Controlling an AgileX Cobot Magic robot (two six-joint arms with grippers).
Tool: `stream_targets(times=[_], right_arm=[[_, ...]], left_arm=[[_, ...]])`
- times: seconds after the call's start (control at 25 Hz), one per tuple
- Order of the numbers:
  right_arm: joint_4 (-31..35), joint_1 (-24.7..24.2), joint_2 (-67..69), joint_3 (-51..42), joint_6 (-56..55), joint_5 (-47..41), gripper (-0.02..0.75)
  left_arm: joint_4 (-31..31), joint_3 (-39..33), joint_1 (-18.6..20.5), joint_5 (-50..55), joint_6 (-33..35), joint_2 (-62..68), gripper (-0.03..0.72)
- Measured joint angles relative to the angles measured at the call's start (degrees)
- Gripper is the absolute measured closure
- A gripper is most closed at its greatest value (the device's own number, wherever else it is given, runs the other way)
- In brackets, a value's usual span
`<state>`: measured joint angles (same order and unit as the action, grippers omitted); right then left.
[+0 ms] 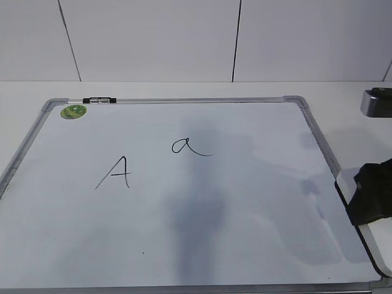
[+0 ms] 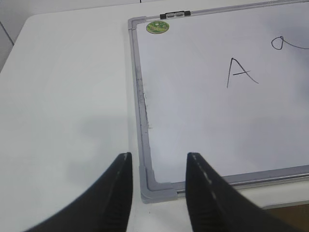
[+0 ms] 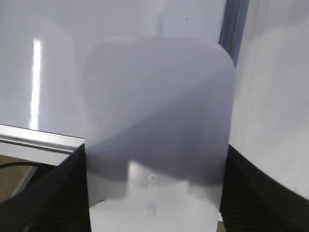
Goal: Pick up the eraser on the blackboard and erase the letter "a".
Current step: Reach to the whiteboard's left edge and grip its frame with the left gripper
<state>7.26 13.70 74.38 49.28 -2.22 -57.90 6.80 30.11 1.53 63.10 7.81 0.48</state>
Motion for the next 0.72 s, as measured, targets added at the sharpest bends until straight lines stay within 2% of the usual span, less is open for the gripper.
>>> stream_targets(times=[0.44,0.6,0.72], right_arm=[[0.00,0.00,0.00,0.00,0.09,-0.09,0.188],[0.00,0.00,0.00,0.00,0.09,0.01,0.188],[0.00,0.00,0.00,0.00,0.09,0.23,0.188]], left_arm=[[0.00,0.00,0.00,0.00,0.00,0.00,0.425],[3.03,0.36,0.00,-0.97,0.00,0.00,0.415],[5.59,2.03,0.00,-5.39,0.00,1.56,0.373]])
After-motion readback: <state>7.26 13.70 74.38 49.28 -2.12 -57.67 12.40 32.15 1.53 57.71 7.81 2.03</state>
